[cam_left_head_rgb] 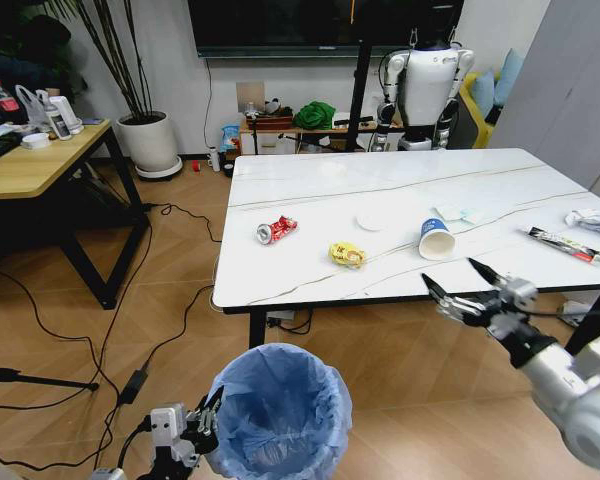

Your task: Pick up the trash bin and place the trash from the table into it.

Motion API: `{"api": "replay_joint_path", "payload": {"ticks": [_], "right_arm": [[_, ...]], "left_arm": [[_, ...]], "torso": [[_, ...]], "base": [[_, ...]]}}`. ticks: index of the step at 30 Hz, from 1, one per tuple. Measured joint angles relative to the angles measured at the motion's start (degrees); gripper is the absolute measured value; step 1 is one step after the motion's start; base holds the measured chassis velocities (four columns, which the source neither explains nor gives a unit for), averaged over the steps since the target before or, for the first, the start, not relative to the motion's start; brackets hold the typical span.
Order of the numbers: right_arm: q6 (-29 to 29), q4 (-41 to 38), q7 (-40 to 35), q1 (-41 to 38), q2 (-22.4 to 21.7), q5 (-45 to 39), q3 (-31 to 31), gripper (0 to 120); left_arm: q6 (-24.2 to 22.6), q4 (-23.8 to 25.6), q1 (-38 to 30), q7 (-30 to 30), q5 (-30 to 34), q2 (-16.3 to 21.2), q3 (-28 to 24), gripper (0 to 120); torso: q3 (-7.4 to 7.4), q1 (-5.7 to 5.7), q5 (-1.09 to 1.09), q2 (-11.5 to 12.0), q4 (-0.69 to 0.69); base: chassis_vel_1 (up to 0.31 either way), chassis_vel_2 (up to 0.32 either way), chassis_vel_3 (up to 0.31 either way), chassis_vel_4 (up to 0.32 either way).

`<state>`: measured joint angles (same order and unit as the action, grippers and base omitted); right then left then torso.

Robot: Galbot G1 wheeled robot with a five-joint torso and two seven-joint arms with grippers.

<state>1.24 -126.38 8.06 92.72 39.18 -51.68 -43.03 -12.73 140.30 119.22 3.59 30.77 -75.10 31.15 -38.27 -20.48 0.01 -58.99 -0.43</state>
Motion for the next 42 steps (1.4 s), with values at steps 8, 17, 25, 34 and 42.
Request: {"api": "replay_joint_path", "payload": {"ticks": [8,17,25,34,42], "right_arm": [[8.0,6.1,-1.4,-17.4,-3.1,-2.0,13.4,100],[9.8,14.9,-2.7,-34.6,0.5,-0.7,29.2,100],[9.9,18.8,-3.1,-40.1,2.7,-1.0,36.1,100],[9.7,21.8,-2.9,-42.1,5.2,0.5,38.4,100],[9.1,24.3,-1.7,-42.1,5.6,2.1,38.5,100]], "left_arm": [[0.5,-0.8,1.3,-0.5,-1.7,-3.4,1.5,0],[1.3,-1.2,1.6,-0.6,-3.3,-7.3,1.8,0],[1.6,-0.9,1.8,-0.9,-3.5,-8.7,2.9,0],[1.8,-0.3,2.2,-1.0,-3.5,-9.3,3.1,0],[1.9,-0.3,2.2,-1.0,-3.4,-9.2,3.4,0]], "torso": [[0.01,0.01,0.00,0.0,-0.01],[0.01,0.01,0.00,0.0,0.02],[0.02,0.02,-0.02,0.0,-0.01],[0.02,0.02,-0.01,0.0,0.00],[0.03,0.02,-0.01,0.0,-0.01]], "base": [[0.000,0.000,0.000,0.000],[0.000,0.000,0.000,0.000],[0.000,0.000,0.000,0.000],[0.000,0.000,0.000,0.000],[0.000,0.000,0.000,0.000]]}}
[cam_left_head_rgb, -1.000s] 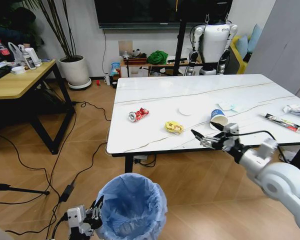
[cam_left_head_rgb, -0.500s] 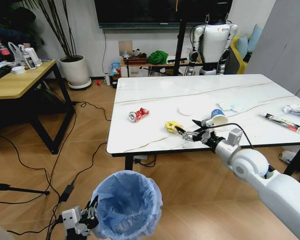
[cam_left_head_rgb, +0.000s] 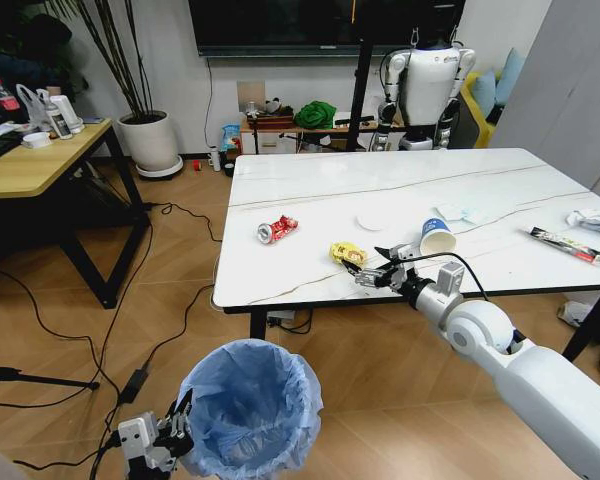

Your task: Pick up the trash bin and place the trash from the table into it.

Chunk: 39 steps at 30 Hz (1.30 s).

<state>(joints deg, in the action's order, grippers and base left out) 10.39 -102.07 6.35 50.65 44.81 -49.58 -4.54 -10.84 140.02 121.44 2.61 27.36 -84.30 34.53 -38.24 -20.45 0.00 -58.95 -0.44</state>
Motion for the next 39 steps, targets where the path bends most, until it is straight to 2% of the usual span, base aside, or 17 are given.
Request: {"api": "replay_joint_path", "payload": {"ticks": [11,14,15,19,21,24,25,26,29,31,34,35,37,39], "right_arm": [[-0.1,2.3,0.1,-2.1,1.6,0.8,2.7,98],[-0.5,3.8,0.2,-2.6,2.2,1.1,3.5,84],[-0.5,3.8,0.2,-2.6,2.2,1.1,3.5,84],[-0.6,4.6,0.2,-2.9,2.5,1.2,3.7,66],[-0.6,4.6,0.3,-2.9,2.5,1.2,3.7,65],[-0.6,4.6,0.3,-2.9,2.3,1.1,3.6,55],[-0.6,4.6,0.3,-2.9,2.2,1.1,3.6,48],[-0.6,4.6,0.3,-2.9,2.2,1.1,3.6,48],[-0.6,4.6,0.3,-2.7,2.0,1.1,3.2,30],[-0.6,4.6,0.3,-2.6,2.0,1.1,3.2,30],[-0.6,4.6,0.3,-2.3,2.1,1.1,3.1,13],[-0.6,4.6,0.3,-2.3,2.1,1.1,3.1,13],[-0.6,4.5,0.3,-2.1,2.2,1.2,3.1,2],[-0.5,4.4,0.3,-2.1,2.2,1.2,3.1,0]], "left_arm": [[0.2,0.2,0.2,0.0,0.1,-0.1,0.4,0],[0.2,0.5,0.3,0.0,0.5,-0.1,0.8,0],[0.2,0.5,0.3,0.0,0.5,-0.1,0.8,0],[0.3,0.7,0.4,0.0,0.7,0.1,1.1,0],[0.3,0.7,0.4,0.0,0.7,0.1,1.1,0],[0.3,0.7,0.4,0.0,0.7,0.1,1.0,0],[0.3,0.7,0.4,0.0,0.7,0.1,1.0,0],[0.3,0.7,0.4,0.0,0.7,0.1,1.0,0],[0.3,0.4,0.3,0.1,0.7,0.1,0.7,0],[0.3,0.4,0.3,0.1,0.7,0.1,0.7,0],[0.3,0.4,0.3,0.1,0.7,0.2,0.6,0],[0.3,0.4,0.3,0.1,0.7,0.2,0.6,0],[0.3,0.4,0.2,0.1,0.8,0.4,0.7,0],[0.3,0.4,0.3,0.1,0.9,0.5,0.7,0]], "torso": [[0.00,0.00,0.00,0.0,0.01],[0.00,0.00,0.01,0.0,0.01],[0.00,0.00,0.01,0.0,0.01],[0.00,0.00,0.00,0.0,0.01],[0.00,0.00,0.00,0.0,0.01],[0.00,0.00,0.00,0.0,0.01],[0.00,0.00,0.00,0.0,0.01],[0.00,0.00,0.00,0.0,0.01],[0.00,0.00,0.00,0.0,0.00],[0.00,0.00,0.00,0.0,0.00],[0.00,0.00,0.00,0.0,0.00],[0.00,0.00,0.00,0.0,0.00],[0.00,0.00,0.00,0.0,0.00],[0.00,0.00,0.00,0.0,0.01]], "base": [[0.000,0.000,0.000,0.000],[0.000,0.000,0.000,0.000],[0.000,0.000,0.000,0.000],[0.000,0.000,0.000,0.000],[0.000,0.000,0.000,0.000],[0.000,0.000,0.000,0.000],[0.000,0.000,0.000,0.000],[0.000,0.000,0.000,0.000],[0.000,0.000,0.000,0.000],[0.000,0.000,0.000,0.000],[0.000,0.000,0.000,0.000],[0.000,0.000,0.000,0.000],[0.000,0.000,0.000,0.000],[0.000,0.000,0.000,0.000]]}}
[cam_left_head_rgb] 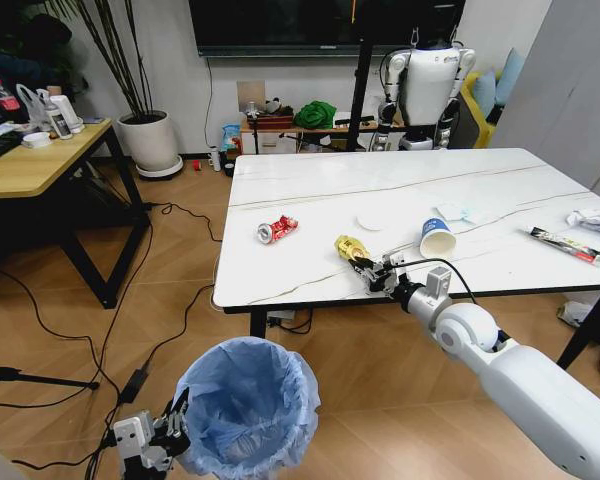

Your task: Pick up the trash bin and place the trash from the table into it.

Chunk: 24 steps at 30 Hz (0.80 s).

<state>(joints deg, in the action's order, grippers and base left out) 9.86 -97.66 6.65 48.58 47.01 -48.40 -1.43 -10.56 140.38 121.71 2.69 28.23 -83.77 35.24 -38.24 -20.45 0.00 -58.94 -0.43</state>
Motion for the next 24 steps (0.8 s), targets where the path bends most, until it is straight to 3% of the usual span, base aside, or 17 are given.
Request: {"api": "replay_joint_path", "payload": {"ticks": [10,15,18,20,22,24], "right_arm": [[0.1,-1.3,-0.2,1.3,-0.3,0.3,-0.2,0],[-1.0,-6.6,-0.8,3.7,-2.4,-2.3,-3.9,0],[-2.5,-18.0,-0.7,11.2,-5.6,-5.8,-11.3,0],[-2.9,-19.5,-0.5,12.4,-6.1,-6.1,-12.2,0],[-5.1,-28.2,2.8,19.9,-9.6,-6.9,-15.9,0],[-5.2,-30.5,3.7,21.3,-10.4,-6.9,-16.2,0]], "left_arm": [[-0.1,0.2,0.0,0.2,0.4,0.4,0.1,0],[0.1,-0.3,0.2,0.8,-0.4,0.9,-2.6,0],[0.2,-1.7,-0.9,1.8,-0.6,2.5,-6.7,0],[0.3,-1.9,-1.1,2.0,-0.6,2.8,-7.3,0],[0.6,-2.6,-1.8,2.7,-0.7,4.4,-9.5,0],[0.7,-2.7,-2.1,3.0,-0.7,4.6,-9.8,0]], "torso": [[0.00,0.00,0.01,0.0,0.00],[0.00,0.00,0.01,0.0,0.02],[0.00,0.00,0.00,0.0,-0.02],[0.01,0.00,0.01,0.0,0.01],[0.01,0.00,-0.01,0.0,-0.02],[0.01,0.01,-0.02,0.0,-0.04]], "base": [[0.000,0.000,0.000,0.000],[0.000,0.000,0.000,0.000],[0.000,0.000,0.000,0.000],[0.000,0.000,0.000,0.000],[0.000,0.000,0.000,0.000],[0.000,0.000,0.000,0.000]]}}
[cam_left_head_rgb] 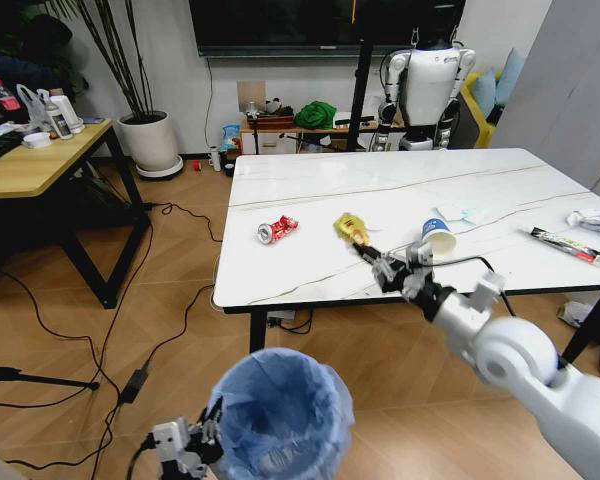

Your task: Pick up the trash bin and place the trash from the table into it.

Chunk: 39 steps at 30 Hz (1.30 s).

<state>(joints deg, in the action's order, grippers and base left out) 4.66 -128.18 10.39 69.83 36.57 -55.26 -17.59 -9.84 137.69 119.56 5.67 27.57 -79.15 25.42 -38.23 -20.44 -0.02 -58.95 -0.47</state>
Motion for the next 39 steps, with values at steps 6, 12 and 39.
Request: {"api": "replay_joint_path", "payload": {"ticks": [6,12,39], "right_arm": [[-0.7,-2.5,3.7,-1.2,-0.6,1.7,8.1,0],[-2.0,-1.2,9.0,-0.5,-1.2,4.6,12.1,0],[-1.9,2.4,6.6,-3.5,-0.7,7.3,10.1,70]], "left_arm": [[0.3,0.1,-2.2,0.3,1.8,-0.2,0.4,0],[-0.1,-0.1,-4.0,0.8,4.1,0.2,0.9,0],[-0.4,-0.2,-2.8,0.9,5.4,0.6,1.7,0]], "torso": [[0.00,0.00,0.02,0.0,0.05],[-0.01,0.00,0.02,0.0,0.02],[-0.01,-0.01,0.01,0.0,0.05]], "base": [[0.000,0.000,0.000,0.000],[0.000,0.000,0.000,0.000],[0.000,0.000,0.000,0.000]]}}
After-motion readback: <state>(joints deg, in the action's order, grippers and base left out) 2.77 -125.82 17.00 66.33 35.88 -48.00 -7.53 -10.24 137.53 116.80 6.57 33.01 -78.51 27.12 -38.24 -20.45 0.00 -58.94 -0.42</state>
